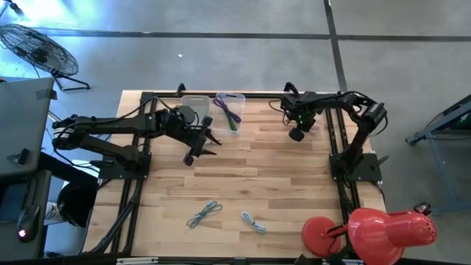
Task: Pick & Place USB Port
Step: Put the striped pink charger cable into the transparent bin
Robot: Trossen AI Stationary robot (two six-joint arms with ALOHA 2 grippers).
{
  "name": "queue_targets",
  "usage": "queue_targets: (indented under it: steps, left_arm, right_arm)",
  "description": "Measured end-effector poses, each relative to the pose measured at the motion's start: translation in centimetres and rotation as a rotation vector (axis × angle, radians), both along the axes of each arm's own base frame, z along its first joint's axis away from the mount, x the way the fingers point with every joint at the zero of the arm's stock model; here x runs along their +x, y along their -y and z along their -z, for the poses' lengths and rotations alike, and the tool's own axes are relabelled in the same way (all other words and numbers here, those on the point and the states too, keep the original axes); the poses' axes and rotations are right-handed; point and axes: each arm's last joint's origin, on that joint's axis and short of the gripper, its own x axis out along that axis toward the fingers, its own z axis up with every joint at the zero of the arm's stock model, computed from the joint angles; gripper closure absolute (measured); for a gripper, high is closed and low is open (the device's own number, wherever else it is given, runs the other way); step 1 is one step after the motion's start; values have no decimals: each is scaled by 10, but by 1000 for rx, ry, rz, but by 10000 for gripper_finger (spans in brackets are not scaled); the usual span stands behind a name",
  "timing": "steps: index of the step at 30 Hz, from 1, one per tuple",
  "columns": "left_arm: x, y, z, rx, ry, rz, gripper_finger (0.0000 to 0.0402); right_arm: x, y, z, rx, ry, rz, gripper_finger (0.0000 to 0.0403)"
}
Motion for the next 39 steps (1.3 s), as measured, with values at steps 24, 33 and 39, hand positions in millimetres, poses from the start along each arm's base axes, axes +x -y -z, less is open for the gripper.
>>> queue_targets:
  steps: [24,33,39]
  left_arm:
    - [55,-9,22,-21,154,-1,227]
    - [83,-7,31,-144,338,200,227]
    - [91,-7,36,-214,380,268,227]
  right_arm:
    - [43,-202,-136,-485,745,-428,402]
    - [70,-245,-133,-585,896,-606,402]
    - [87,-253,-125,-607,924,-691,403]
